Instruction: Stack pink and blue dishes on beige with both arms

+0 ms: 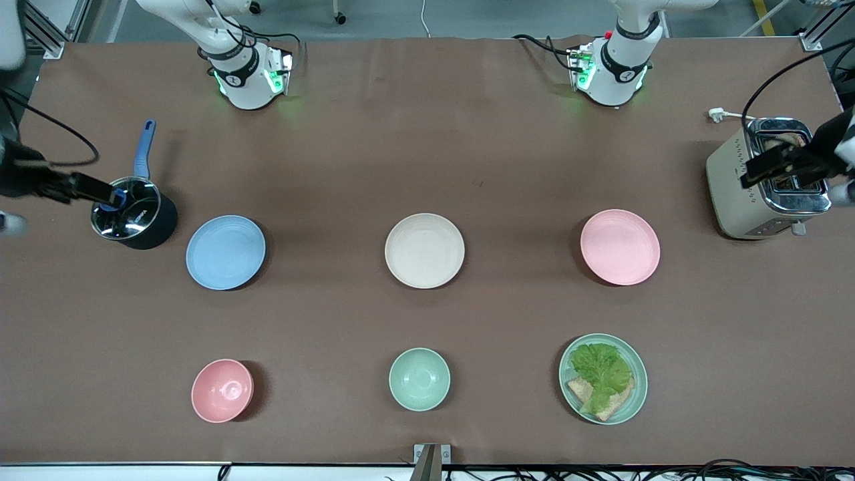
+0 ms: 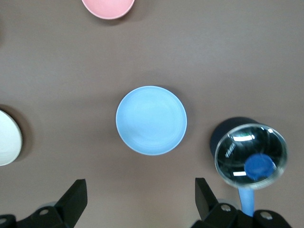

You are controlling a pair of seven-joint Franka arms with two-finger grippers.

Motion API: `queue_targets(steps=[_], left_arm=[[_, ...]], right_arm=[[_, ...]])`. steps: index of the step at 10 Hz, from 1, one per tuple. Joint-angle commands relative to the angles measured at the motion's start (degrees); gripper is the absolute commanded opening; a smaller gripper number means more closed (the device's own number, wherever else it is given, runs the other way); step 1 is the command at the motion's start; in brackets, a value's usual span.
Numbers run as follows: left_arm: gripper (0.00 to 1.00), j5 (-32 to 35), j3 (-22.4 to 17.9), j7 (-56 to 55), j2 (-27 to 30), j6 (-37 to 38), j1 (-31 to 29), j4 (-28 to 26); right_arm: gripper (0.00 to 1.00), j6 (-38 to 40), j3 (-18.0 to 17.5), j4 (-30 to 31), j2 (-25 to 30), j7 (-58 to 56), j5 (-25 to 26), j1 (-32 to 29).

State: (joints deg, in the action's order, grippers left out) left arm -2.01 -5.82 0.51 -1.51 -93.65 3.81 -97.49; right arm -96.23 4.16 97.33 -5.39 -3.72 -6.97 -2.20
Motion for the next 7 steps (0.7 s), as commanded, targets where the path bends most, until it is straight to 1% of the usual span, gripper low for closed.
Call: queue_targets(steps=[1,2,3,4,5,7], left_arm=[[0.99,-0.7,-0.1,0.8,0.5,-9.8,0.1,-14.3],[0.99,-0.8,-0.1,2.6,0.4,-16.8,-0.5,-20.3],[0.99,-0.8,-0.2,3.4,-0.2,-25.8,-0.6,-26.5],[0.99,-0.8,-0.2,4.2,-2.1,-35.0,-0.6,-31.9],[0.99,-0.8,-0.2,5.2,-5.1,-41.6,-0.8,-34.4],[0.99,-1.2,-0.1,5.4,-13.4,-48.6,-1.3,-34.2]], right_arm=[[1.00,-10.9,0.9,11.5,-0.4,-11.3,-5.4,-3.2],[1.00,-17.3,1.3,15.5,-2.2,-17.1,-7.0,-4.4],[1.00,-21.8,1.4,18.0,-4.3,-21.0,-9.2,-5.0],[1.00,-24.9,1.5,19.8,-6.8,-25.2,-11.3,-6.1],[1.00,-27.0,1.6,21.5,-9.4,-31.0,-15.8,-6.6],[1.00,-30.6,1.6,23.2,-14.8,-41.2,-22.5,-8.3]])
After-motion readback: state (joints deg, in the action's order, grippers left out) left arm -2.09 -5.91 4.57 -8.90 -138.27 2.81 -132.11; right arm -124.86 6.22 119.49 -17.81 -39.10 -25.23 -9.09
